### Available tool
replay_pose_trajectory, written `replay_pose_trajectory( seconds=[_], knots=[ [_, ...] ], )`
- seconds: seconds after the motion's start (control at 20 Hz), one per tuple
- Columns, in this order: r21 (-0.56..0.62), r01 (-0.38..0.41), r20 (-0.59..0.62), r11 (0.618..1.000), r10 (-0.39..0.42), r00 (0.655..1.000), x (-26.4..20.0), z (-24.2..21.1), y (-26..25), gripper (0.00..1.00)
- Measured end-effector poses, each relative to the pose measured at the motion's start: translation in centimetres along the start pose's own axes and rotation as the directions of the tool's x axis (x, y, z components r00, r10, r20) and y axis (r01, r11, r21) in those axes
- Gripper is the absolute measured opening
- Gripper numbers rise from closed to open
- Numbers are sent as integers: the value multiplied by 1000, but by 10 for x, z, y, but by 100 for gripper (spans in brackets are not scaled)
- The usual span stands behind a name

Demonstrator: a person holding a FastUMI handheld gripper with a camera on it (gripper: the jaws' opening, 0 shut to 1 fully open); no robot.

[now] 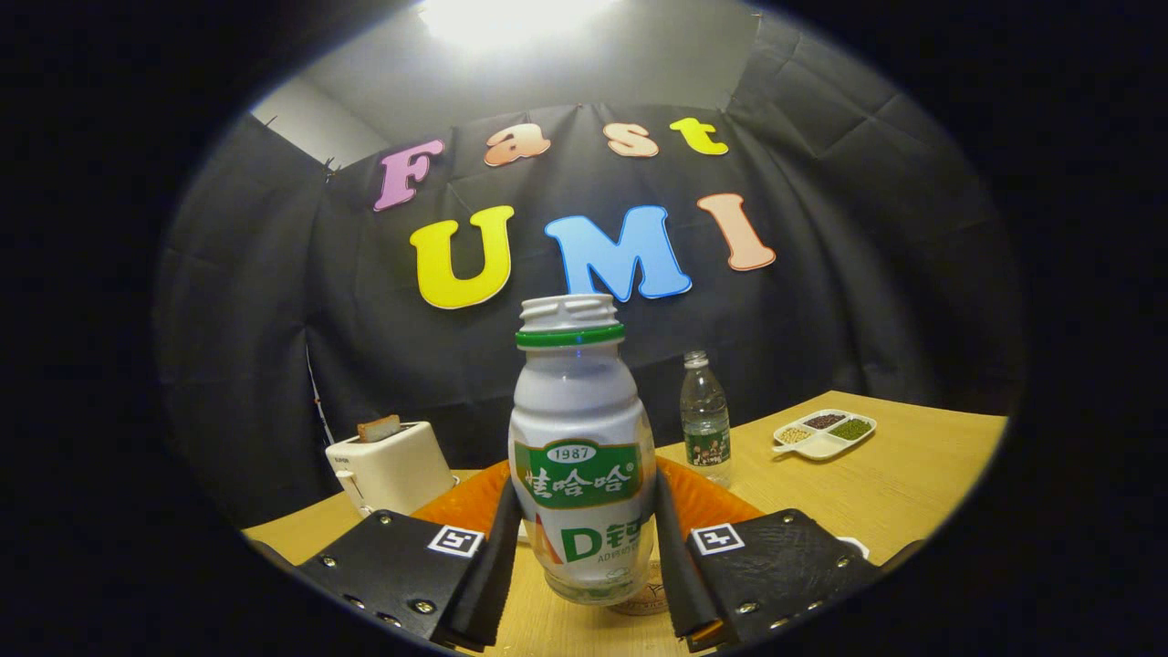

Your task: Take the bottle from table, then pour the juice into the cup, finally place the bottle on the coaster

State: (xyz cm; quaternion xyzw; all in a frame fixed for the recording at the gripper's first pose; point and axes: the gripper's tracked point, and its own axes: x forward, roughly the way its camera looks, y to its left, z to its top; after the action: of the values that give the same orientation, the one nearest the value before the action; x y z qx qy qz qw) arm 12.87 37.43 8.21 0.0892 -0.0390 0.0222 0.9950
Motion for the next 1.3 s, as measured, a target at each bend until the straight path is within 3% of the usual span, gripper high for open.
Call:
replay_pose_trajectory(
  seconds=[0.45, 0.7, 1.1, 1.3],
  knots=[
    [-155, 35, -96, 987, -50, 994, 33, -47, -20, 68],
    [-163, 30, -131, 986, -52, 990, 45, -66, -23, 68],
    [-269, 39, -137, 962, -78, 987, 48, -72, -26, 68],
    [-258, 42, -134, 965, -79, 988, 47, -71, -26, 70]
  ],
)
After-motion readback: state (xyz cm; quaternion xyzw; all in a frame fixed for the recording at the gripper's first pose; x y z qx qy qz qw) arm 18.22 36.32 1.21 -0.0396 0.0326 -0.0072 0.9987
